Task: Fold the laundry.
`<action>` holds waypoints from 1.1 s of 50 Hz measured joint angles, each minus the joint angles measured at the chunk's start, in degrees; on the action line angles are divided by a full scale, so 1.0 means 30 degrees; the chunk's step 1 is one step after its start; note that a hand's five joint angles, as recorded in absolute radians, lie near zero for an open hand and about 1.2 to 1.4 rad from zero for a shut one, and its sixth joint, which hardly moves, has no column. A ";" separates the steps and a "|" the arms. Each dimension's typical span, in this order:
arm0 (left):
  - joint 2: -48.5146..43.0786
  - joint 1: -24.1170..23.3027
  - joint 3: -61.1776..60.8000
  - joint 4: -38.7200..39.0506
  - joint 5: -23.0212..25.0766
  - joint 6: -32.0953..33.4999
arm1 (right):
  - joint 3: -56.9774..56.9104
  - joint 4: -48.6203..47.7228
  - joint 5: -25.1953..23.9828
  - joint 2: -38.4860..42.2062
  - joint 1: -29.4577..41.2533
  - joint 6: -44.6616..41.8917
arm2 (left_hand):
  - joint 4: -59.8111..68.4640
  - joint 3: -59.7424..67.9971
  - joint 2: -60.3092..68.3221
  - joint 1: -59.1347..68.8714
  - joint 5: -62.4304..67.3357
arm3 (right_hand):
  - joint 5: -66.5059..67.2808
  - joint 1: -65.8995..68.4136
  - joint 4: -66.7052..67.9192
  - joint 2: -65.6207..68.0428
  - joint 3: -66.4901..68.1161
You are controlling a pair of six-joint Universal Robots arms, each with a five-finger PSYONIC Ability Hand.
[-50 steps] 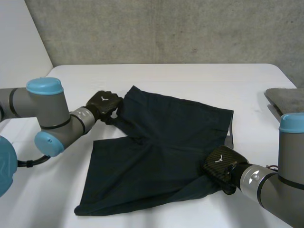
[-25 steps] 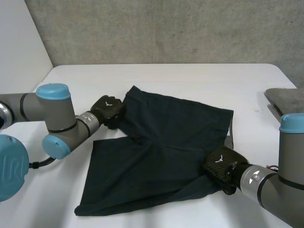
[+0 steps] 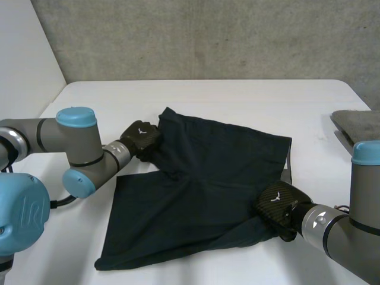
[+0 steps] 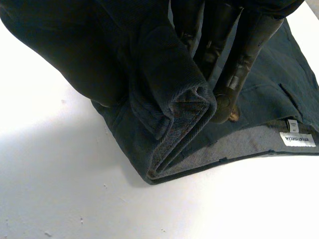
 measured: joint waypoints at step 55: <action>1.9250 -0.2611 -1.8886 -0.4477 -0.7514 -0.3629 | -0.0062 -0.1978 -0.1136 -0.0366 -0.1151 0.4077 | -1.3205 -1.3497 -1.3448 -1.3491 -1.2943 | 0.0000 0.0002 0.0000 0.0002 0.0000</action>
